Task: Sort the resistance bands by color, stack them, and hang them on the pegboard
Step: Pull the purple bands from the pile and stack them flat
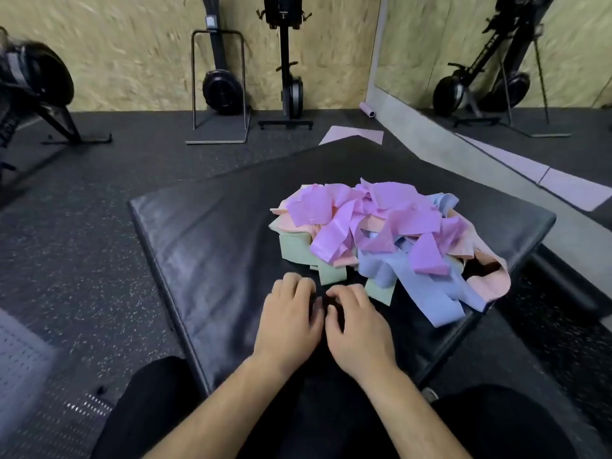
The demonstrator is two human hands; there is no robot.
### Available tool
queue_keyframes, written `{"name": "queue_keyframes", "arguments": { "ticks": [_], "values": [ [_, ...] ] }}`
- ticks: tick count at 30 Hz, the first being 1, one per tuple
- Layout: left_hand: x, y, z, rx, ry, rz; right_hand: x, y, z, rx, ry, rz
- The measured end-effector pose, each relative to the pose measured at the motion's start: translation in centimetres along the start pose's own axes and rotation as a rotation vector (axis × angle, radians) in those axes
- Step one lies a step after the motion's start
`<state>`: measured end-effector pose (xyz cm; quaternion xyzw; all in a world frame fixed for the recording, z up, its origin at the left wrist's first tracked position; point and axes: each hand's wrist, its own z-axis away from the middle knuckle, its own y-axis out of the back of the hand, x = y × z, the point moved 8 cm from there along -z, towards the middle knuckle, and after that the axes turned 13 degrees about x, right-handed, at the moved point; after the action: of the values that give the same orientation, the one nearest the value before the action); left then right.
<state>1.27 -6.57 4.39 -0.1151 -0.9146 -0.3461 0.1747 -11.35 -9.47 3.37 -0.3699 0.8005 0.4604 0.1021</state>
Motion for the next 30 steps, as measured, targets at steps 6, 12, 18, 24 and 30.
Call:
{"name": "queue_keyframes", "arguments": {
  "ticks": [6,12,18,24,30],
  "values": [
    [-0.6,-4.3,-3.9,0.011,0.01,-0.004,0.7,-0.6,-3.4,0.108,-0.038,-0.014],
    [-1.6,-4.7,-4.3,0.039,0.028,0.057,0.8,-0.8,-3.1,0.038,-0.065,-0.028],
    [-1.6,-4.5,-4.3,0.005,0.079,0.069,0.8,-0.6,-2.6,0.006,-0.103,-0.083],
    [-0.9,-4.7,-5.6,-0.009,0.008,-0.035,1.1,-0.5,-2.6,0.022,-0.133,-0.098],
    [-0.4,-3.6,-4.8,0.062,-0.052,0.011,1.4,0.0,-2.6,0.069,-0.161,-0.163]
  ]
}}
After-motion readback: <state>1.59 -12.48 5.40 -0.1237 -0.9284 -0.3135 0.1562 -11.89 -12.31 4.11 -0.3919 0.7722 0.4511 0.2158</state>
